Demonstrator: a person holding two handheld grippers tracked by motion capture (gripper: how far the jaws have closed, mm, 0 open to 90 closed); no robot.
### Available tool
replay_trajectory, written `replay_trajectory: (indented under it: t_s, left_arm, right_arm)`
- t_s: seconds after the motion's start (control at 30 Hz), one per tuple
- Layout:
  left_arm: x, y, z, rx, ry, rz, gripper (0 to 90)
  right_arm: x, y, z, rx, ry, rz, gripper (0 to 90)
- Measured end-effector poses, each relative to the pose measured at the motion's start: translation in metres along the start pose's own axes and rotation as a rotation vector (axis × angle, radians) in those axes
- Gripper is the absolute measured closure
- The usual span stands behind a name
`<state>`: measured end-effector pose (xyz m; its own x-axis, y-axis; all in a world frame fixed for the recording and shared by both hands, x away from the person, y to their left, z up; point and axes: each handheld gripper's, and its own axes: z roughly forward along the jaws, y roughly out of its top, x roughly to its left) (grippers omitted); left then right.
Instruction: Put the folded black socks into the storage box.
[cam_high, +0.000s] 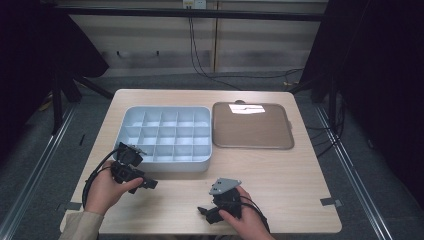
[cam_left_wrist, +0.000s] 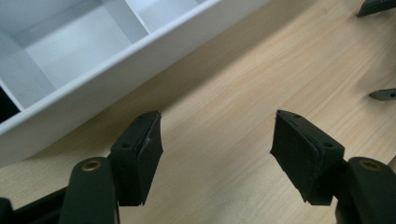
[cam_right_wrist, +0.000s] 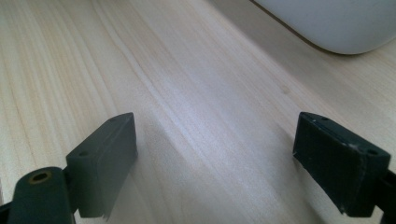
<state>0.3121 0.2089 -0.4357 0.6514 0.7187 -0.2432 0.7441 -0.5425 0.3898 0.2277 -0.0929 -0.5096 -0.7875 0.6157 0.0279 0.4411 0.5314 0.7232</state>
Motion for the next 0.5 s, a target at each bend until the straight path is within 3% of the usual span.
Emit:
replay_trajectory:
  t_s: [0.5]
  left_arm:
    - [0.0,-0.013,0.012,-0.002,-0.02,0.025,32.4]
  right_arm:
    - [0.0,0.0,0.0,-0.001,0.0,0.0,13.2]
